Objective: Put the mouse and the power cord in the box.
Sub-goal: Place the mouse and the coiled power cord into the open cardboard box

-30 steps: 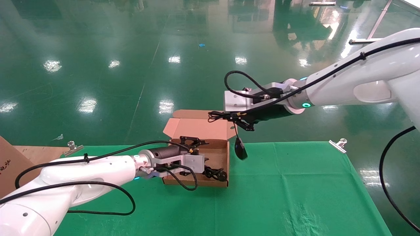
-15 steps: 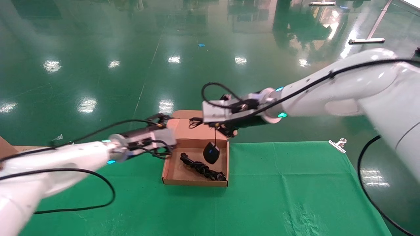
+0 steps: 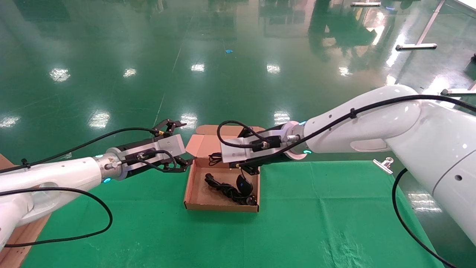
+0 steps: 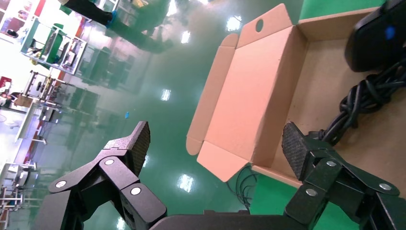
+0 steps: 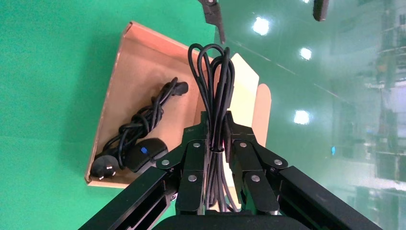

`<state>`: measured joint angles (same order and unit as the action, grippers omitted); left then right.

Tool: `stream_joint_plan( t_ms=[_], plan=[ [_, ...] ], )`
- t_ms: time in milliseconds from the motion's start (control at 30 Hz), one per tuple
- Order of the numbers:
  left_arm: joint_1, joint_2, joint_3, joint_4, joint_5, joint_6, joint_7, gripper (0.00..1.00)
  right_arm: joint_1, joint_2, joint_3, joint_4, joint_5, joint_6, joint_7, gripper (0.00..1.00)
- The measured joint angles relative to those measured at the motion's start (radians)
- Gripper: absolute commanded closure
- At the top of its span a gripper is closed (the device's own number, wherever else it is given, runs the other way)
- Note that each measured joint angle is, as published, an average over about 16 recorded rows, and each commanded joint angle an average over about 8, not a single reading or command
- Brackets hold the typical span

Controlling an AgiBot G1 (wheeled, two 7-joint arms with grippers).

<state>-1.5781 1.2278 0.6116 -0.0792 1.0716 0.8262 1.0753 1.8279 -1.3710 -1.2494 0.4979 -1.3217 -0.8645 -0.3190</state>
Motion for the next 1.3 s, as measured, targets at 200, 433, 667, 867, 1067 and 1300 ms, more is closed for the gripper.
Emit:
stream_joint_plan(
  t_ms=[200,433,667,867,1067,1300],
  plan=[
    [0.001,0.002,0.0,0.0,0.0,-0.001,-0.001,0.0,0.0,0.0,0.001,-0.001,0.0,0.0,-0.001,0.0],
    [0.005,0.001,0.0,-0.01,0.002,-0.002,-0.011,0.0,-0.004,0.007,0.016,0.001,0.004,-0.01,0.003,0.0],
    [0.03,-0.029,-0.016,-0.071,-0.014,0.03,-0.074,0.0,-0.045,0.05,0.072,0.044,0.036,-0.046,0.031,0.0],
    [0.072,-0.081,-0.045,-0.171,-0.043,0.086,-0.18,0.0,-0.112,0.116,0.156,0.113,0.089,-0.101,0.076,0.0],
    [0.123,-0.144,-0.078,-0.293,-0.078,0.155,-0.307,0.0,-0.188,0.193,0.254,0.194,0.149,-0.164,0.127,0.0],
    [0.182,-0.217,-0.118,-0.434,-0.119,0.235,-0.455,0.0,-0.278,0.283,0.367,0.287,0.218,-0.238,0.187,0.0]
  ],
)
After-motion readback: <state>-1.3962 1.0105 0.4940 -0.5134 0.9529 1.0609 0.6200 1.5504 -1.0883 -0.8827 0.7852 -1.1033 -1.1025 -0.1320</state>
